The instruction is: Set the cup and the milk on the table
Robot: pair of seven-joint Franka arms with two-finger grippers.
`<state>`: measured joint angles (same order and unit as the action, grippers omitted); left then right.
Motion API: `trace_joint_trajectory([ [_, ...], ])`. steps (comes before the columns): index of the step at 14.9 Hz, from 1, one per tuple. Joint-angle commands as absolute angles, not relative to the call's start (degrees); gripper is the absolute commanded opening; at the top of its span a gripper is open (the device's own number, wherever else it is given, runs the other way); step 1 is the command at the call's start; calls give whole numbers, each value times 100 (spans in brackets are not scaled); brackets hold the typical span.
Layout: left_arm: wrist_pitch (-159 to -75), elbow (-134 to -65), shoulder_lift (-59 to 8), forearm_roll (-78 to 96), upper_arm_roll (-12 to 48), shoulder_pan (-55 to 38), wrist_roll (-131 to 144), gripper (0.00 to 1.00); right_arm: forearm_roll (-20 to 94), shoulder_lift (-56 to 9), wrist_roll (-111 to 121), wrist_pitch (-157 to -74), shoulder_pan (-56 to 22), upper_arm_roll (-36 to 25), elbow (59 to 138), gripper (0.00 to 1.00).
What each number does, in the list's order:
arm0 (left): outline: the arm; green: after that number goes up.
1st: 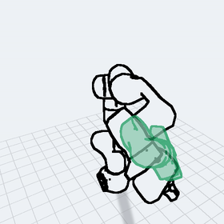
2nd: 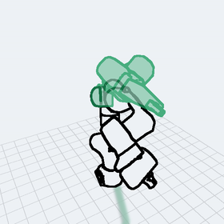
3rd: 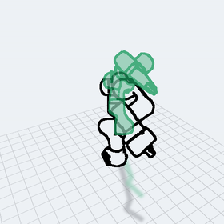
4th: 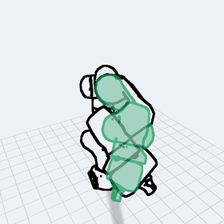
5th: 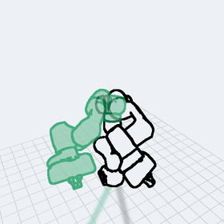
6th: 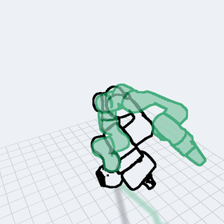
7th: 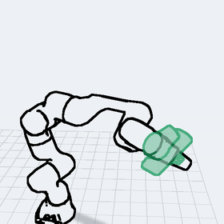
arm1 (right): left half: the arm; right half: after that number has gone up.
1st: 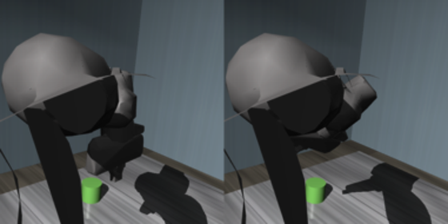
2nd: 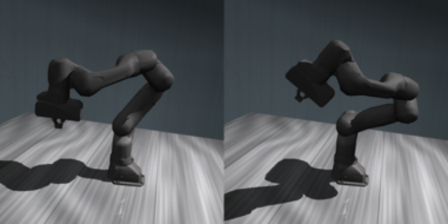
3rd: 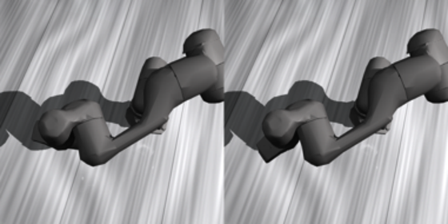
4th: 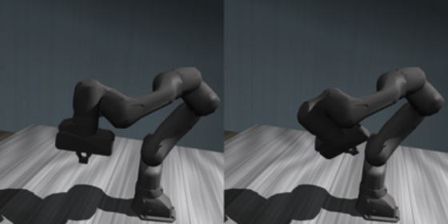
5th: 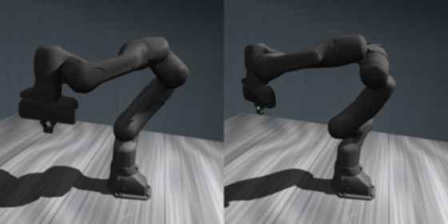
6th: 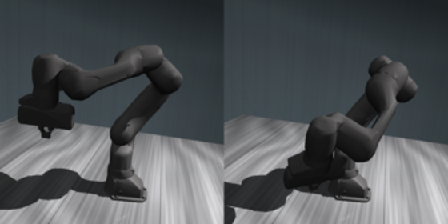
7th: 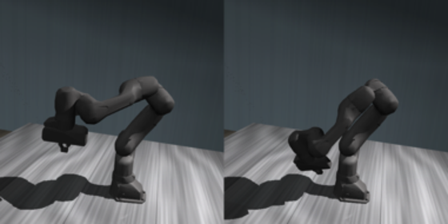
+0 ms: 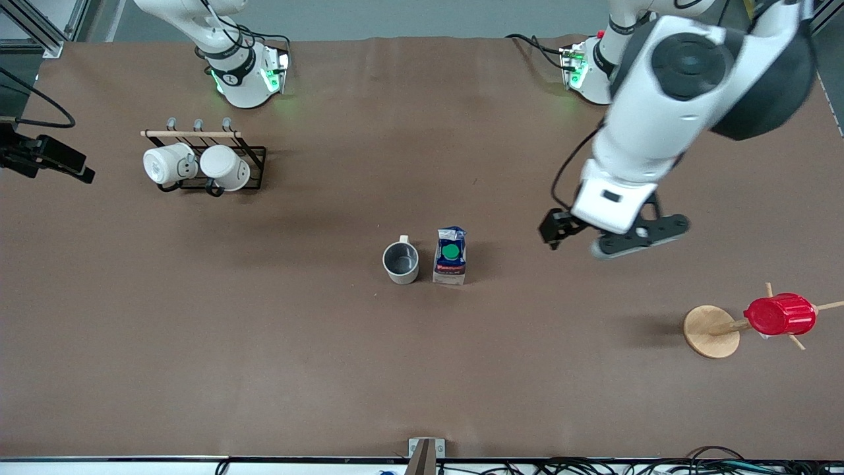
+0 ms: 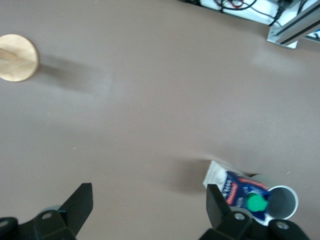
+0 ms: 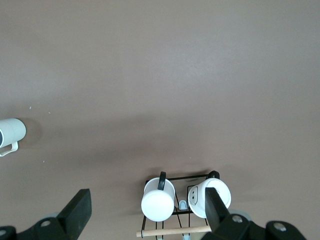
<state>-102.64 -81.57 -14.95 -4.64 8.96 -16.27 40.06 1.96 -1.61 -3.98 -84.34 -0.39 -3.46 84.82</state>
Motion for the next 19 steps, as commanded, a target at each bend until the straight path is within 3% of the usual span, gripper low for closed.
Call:
trace_joint_trajectory([
  [1, -10151, -8814, -714, -71, 949, -1083, 3369, 100, 255, -97, 94, -8385, 0, -317, 8525, 100],
  [4, -10108, -9052, -396, 184, 880, -678, 2534, 100, 255, -97, 184, -8385, 0, -316, 8525, 100],
  [11, -9677, -9571, 298, 202, 53, -685, 555, 100, 255, -97, 176, -8358, 0, -325, 8525, 100],
  [19, -9659, -9949, 562, -62, 263, -510, 342, 100, 255, -97, 176, -8350, 9, -334, 8525, 100],
])
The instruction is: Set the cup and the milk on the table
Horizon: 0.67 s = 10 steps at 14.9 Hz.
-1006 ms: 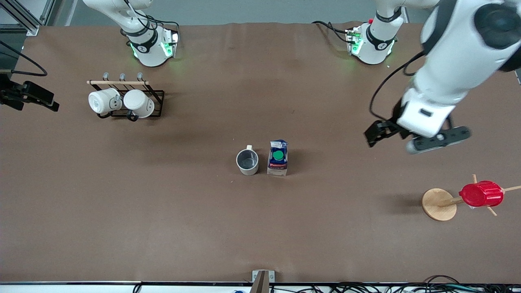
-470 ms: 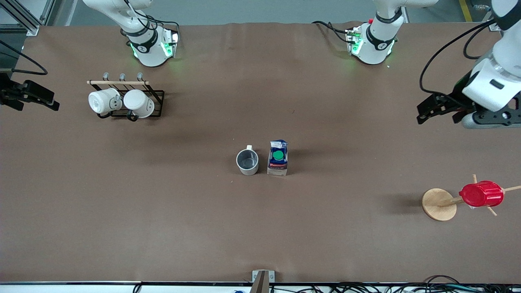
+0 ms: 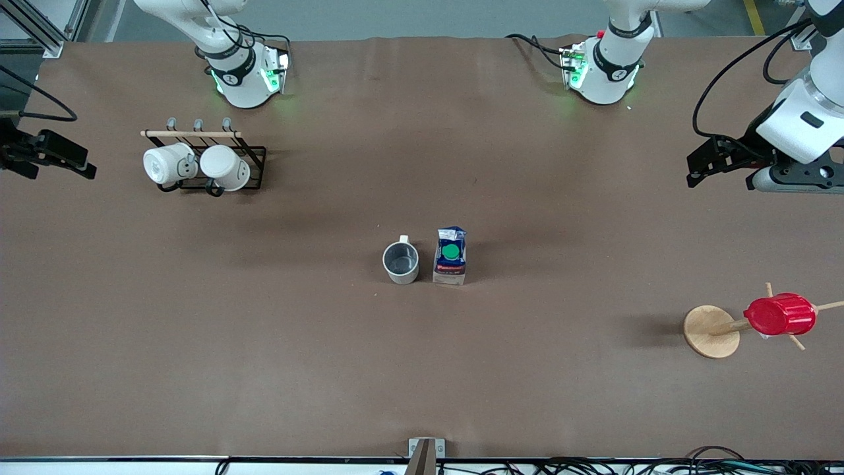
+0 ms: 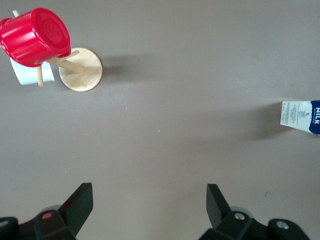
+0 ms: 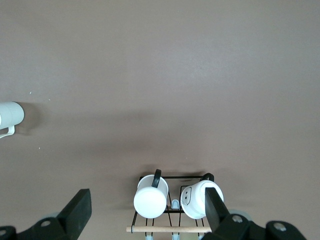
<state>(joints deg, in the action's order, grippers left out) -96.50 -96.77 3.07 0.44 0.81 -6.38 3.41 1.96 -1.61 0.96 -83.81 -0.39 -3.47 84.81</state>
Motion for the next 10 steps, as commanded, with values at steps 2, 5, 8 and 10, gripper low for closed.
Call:
trace_joint_trajectory([
  [2, -9694, -10037, 624, 0, 421, -317, 360, 100, 255, -97, 184, -8350, 9, -343, 8525, 100],
  [5, -9852, -10046, 589, 298, 439, -238, 369, 100, 255, -97, 176, -8350, 9, -343, 8525, 100],
  [8, -9983, -10133, 580, 308, 448, -228, 387, 100, 255, -97, 176, -8350, 9, -343, 8525, 100],
  [10, -10011, -10151, 580, 308, 448, -255, 396, 100, 255, -97, 176, -8350, 9, -343, 8525, 100],
])
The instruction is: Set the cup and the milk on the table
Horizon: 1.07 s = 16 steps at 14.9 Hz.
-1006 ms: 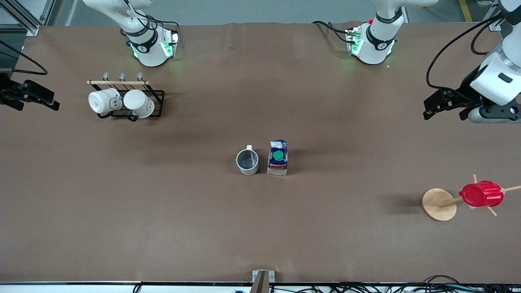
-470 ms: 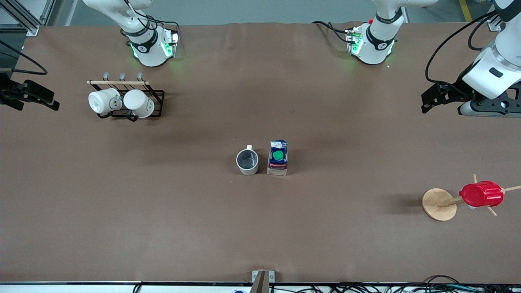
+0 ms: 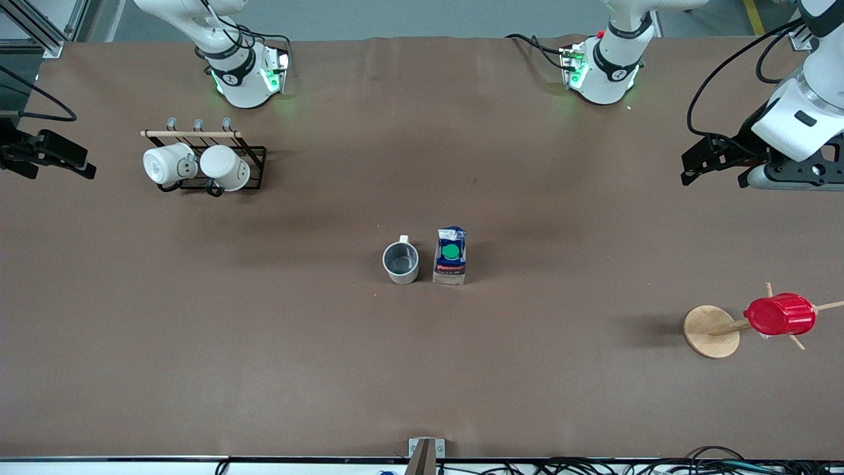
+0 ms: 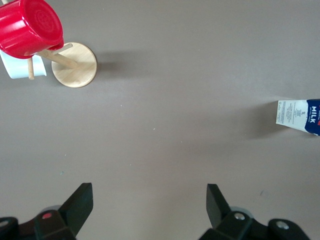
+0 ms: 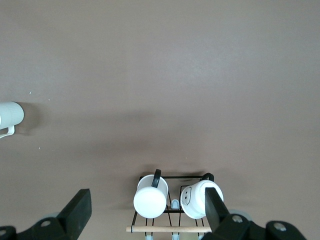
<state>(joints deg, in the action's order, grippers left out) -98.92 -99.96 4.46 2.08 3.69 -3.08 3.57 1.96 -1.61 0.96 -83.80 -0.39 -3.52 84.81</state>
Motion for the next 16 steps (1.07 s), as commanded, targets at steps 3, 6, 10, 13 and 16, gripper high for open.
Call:
trace_joint_trajectory([
  [3, -10019, -10143, 563, 281, 439, -264, 396, 100, 255, -97, 176, -8350, 9, -343, 8525, 100],
  [6, -10221, -10134, 545, 220, 439, -281, 396, 100, 255, -97, 176, -8350, 18, -343, 8525, 100],
  [10, -10064, -10055, 580, 70, 474, -290, 351, 100, 255, -97, 176, -8350, 18, -343, 8525, 100],
  [13, -9607, -9625, 528, 70, 475, -246, 299, 100, 255, -97, 176, -8350, 18, -343, 8525, 100],
  [16, -9563, -9571, 510, 62, 475, -255, 334, 100, 255, -97, 176, -8350, 9, -343, 8525, 100],
])
